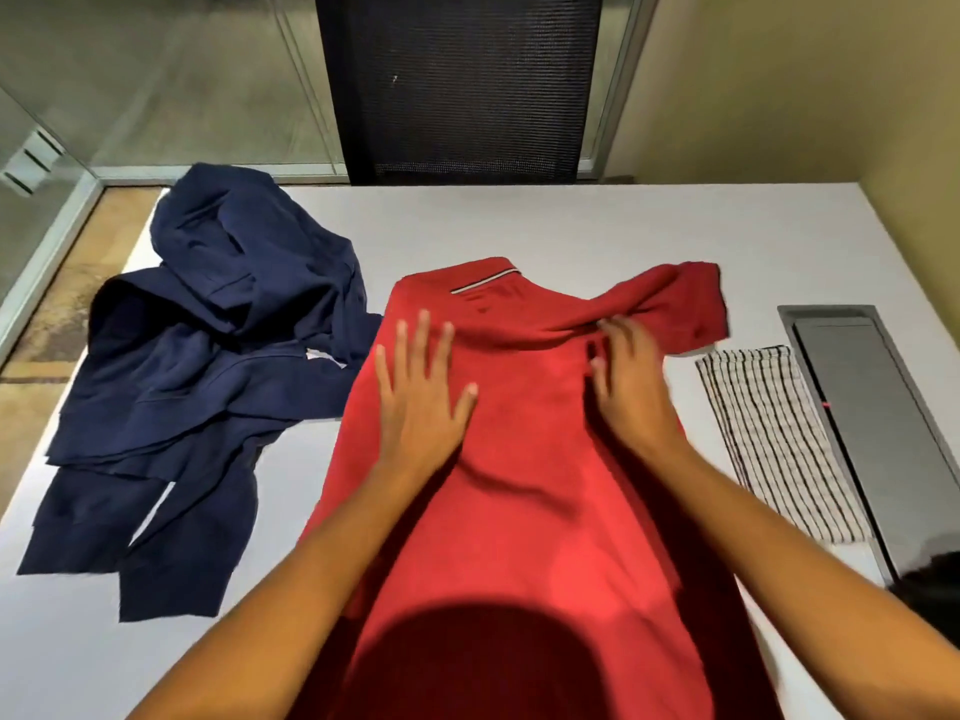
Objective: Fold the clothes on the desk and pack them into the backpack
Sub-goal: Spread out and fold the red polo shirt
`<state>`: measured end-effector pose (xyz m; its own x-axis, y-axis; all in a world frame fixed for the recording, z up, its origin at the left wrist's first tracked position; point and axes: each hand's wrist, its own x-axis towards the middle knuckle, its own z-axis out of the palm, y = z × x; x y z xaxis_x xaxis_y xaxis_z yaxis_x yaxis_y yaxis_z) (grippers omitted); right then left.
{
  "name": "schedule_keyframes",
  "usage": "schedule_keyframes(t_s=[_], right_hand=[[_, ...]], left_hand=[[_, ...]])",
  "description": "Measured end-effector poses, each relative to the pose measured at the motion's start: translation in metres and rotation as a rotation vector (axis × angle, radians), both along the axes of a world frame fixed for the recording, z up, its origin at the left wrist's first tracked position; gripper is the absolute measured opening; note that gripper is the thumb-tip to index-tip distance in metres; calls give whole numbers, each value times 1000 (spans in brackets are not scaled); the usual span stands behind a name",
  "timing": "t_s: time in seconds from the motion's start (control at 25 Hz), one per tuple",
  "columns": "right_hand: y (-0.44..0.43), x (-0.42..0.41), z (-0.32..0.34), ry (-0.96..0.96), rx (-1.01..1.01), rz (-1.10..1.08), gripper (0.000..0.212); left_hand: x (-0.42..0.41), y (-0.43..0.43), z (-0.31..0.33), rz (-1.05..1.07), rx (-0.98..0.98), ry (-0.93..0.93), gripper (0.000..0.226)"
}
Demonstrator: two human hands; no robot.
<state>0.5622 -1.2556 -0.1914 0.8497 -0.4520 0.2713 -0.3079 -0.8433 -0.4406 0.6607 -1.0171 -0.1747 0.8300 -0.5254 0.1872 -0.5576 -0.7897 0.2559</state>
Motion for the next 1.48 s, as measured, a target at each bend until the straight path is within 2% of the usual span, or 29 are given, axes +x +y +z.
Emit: schedule_keyframes(t_s=[0.08,0.16,0.28,0.36,0.48,0.56,0.68,0.76,0.84,1.16,1.24,1.36,1.48], right_hand=[[39,-18,-28,166,-33,163,58],[55,-37,-48,277,-143,170,64],[44,-60,-52,334,-203,51,68],[33,-72,-48,349,-185,-13,70],[22,-88,-46,356,-170,-66,70],[14,-98,-45,363,-166,-82,70],[9,-103,-42,372,-160,-93,70],[11,-103,-40,371,-154,-97,70],[13,-101,-38,367,-157,-96,70],[13,-101,-40,350,-173,-102,69],[12,-102,-42,334,-181,-100,69],[12,-100,-45,300,-178,-103,67],[24,-87,-44,177,-96,-132,58]], left_hand=[[-34,4,-31,-103,134,20,75],[-60,8,-53,-120,186,87,74],[-69,13,-49,-123,132,115,67],[-62,17,-33,-107,23,60,57],[-38,25,-8,40,-204,-27,44],[-15,35,-1,158,-254,-66,40],[19,56,-3,281,-22,-14,52],[35,69,-10,265,158,126,65],[50,77,-18,231,269,165,69],[57,116,-26,377,358,42,75],[43,116,-28,426,327,40,67],[23,97,-29,479,267,-8,43],[11,66,-24,301,136,-41,32]])
